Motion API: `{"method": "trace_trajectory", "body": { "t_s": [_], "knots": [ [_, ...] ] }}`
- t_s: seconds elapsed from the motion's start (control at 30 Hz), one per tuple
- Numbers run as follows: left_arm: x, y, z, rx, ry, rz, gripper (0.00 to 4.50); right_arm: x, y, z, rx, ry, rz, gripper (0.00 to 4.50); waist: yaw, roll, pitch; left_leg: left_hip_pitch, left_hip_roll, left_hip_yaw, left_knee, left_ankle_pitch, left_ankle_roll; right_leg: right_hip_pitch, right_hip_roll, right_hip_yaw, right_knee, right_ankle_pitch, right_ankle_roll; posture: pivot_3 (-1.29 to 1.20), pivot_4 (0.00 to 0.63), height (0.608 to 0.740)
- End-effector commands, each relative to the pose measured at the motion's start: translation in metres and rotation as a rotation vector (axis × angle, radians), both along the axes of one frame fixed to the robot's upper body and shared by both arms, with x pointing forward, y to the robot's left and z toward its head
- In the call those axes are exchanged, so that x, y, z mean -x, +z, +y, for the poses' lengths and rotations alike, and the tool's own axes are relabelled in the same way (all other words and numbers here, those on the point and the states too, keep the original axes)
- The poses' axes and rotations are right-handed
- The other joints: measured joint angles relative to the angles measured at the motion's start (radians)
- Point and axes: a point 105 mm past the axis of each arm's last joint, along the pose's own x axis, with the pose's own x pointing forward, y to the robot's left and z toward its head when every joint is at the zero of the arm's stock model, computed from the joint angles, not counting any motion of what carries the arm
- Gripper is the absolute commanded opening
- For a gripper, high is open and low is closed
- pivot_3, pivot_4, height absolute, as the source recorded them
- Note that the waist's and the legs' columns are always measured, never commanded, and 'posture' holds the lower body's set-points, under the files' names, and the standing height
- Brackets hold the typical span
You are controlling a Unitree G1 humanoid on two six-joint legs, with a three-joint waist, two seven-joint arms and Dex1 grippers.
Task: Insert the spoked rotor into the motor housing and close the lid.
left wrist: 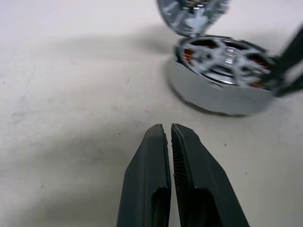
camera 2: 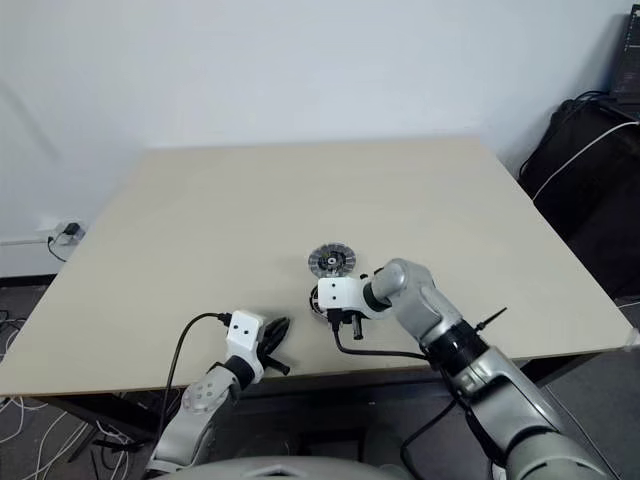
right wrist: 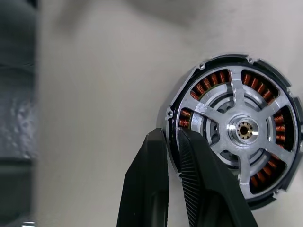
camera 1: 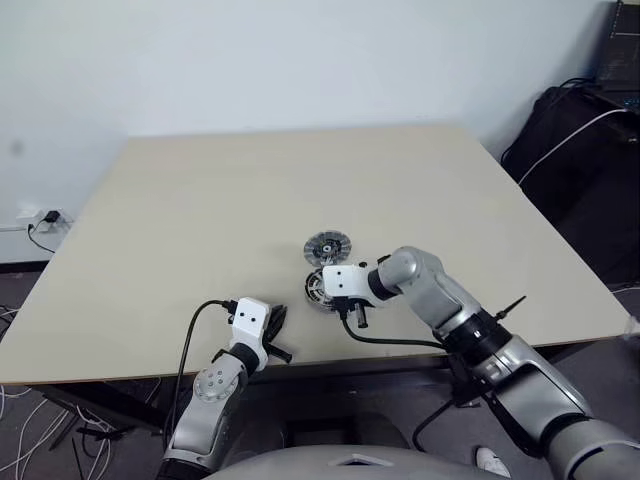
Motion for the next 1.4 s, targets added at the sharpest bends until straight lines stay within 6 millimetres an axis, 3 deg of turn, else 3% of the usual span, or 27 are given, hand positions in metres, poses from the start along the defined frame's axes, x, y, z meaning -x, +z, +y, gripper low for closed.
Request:
{"method": "trace_trajectory", "body": {
  "t_s": [0.03, 0.27, 0.67, 0.93, 1.27, 1.4],
  "knots": [
    [-0.005, 0.008, -0.004, 0.021, -0.015, -0.035, 0.29, 0.003, 0.024, 0.011, -0.1, -0.046, -0.067, 0.12, 0.003, -0.001, 0.0, 0.0, 0.0, 0.0, 0.0, 0.0, 0.0, 0.0, 0.0, 0.0, 0.0, 0.0, 0.0, 0.0, 0.0, 0.74],
    [-0.004, 0.007, -0.005, 0.021, -0.027, -0.029, 0.29, 0.004, 0.01, 0.025, -0.187, -0.401, -0.017, 0.12, 0.007, -0.003, 0.0, 0.001, 0.001, 0.0, 0.002, 0.001, -0.001, 0.0, 0.0, 0.0, 0.0, 0.0, 0.002, 0.0, 0.0, 0.74],
    [-0.004, 0.006, -0.006, 0.019, -0.034, -0.027, 0.29, -0.015, 0.011, 0.038, -0.299, -0.845, 0.124, 0.1, 0.007, -0.003, 0.0, 0.003, 0.0, 0.0, 0.002, 0.001, -0.005, 0.0, 0.0, -0.002, 0.0, 0.0, 0.007, 0.0, 0.0, 0.74],
    [-0.005, 0.006, -0.005, 0.023, -0.027, -0.029, 0.29, -0.023, 0.005, 0.049, -0.324, -0.971, 0.187, 0.1, 0.003, -0.003, 0.0, 0.003, -0.001, 0.0, 0.002, 0.001, -0.005, 0.0, 0.0, -0.002, 0.0, 0.0, 0.007, 0.0, 0.0, 0.74],
    [-0.004, 0.006, -0.003, 0.023, -0.015, -0.027, 0.29, -0.021, 0.007, 0.065, -0.364, -0.953, 0.233, 0.1, -0.003, -0.003, -0.002, 0.005, 0.0, 0.0, 0.001, 0.004, -0.006, 0.002, 0.0, -0.002, 0.001, 0.002, 0.008, 0.0, 0.0, 0.74],
    [-0.004, 0.006, -0.002, 0.022, -0.014, -0.025, 0.29, -0.023, 0.01, 0.063, -0.368, -0.969, 0.224, 1.38, -0.009, -0.003, -0.001, 0.004, 0.0, -0.001, 0.001, 0.005, -0.006, 0.001, 0.001, -0.002, 0.001, 0.003, 0.008, 0.0, 0.0, 0.74]
  ]
}}
